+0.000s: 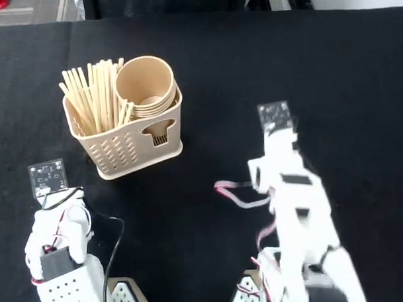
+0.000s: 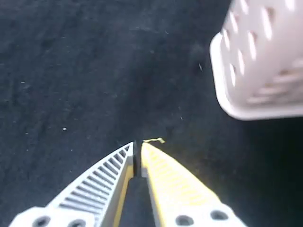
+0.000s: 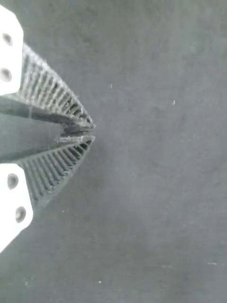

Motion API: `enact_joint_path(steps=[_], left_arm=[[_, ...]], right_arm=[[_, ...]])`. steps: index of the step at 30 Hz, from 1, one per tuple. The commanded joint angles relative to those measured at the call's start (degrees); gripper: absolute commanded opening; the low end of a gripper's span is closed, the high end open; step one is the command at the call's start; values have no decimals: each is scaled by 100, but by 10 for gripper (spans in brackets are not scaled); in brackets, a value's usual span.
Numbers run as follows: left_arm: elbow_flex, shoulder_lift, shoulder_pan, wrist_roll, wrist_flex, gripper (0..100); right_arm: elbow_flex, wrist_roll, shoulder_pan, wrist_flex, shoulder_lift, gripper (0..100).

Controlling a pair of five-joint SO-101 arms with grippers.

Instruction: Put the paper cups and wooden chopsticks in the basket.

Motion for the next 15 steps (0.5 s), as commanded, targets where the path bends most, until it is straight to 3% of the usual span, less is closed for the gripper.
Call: enact_joint_path(steps=[1, 6, 15], left_arm=[[101, -18, 84, -88, -9, 29], [101, -18, 84, -88, 0, 30], [101, -18, 48, -123, 615, 30]], right_arm=[[971, 62, -246, -879, -1130, 15], [2088, 53, -273, -1960, -2325, 14], [2123, 53, -290, -396, -3213, 15]])
